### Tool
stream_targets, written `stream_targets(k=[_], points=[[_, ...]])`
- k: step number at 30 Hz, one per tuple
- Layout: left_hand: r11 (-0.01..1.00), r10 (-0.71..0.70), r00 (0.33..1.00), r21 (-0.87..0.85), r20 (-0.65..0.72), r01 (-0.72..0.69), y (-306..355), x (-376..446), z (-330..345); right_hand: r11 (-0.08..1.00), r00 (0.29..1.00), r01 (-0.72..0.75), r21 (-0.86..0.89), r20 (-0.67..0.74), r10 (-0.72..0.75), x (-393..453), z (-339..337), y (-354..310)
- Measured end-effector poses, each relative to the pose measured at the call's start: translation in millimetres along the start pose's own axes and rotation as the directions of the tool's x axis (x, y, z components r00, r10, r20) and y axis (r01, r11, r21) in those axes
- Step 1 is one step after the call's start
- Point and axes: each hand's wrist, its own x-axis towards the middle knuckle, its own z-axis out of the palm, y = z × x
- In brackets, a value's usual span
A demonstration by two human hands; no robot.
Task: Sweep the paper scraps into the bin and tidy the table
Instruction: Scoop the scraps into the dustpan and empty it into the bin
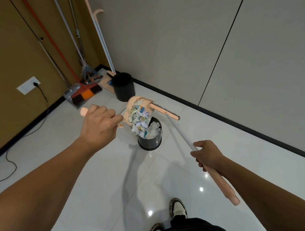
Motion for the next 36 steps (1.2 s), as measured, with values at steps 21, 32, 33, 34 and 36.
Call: stream_targets(k=[21,32,33,34,36], points=[[0.995,0.057,0.998,0.079,0.015,-0.058,14,-1,-10,0.998,0.999,0.034,0.053,-0.012,-0.034,-9,-9,12],[0.980,0.160,0.983,0.109,0.086,-0.168,16,-2,-19,0.997,1.000,0.001,0.082,-0.030,0.001,-16,-14,13],[0.976,0.174,0.980,0.112,0.094,-0.184,17,-3,-20,0.997,1.000,0.003,0.080,-0.031,-0.001,-16,-14,14],[0.977,0.172,0.981,0.113,0.093,-0.182,17,-3,-21,0.997,1.000,0.003,0.081,-0.027,0.000,-17,-14,14],[0.979,0.155,0.984,0.117,0.085,-0.165,17,-2,-22,0.996,1.000,-0.001,0.088,-0.017,0.003,-19,-13,13]])
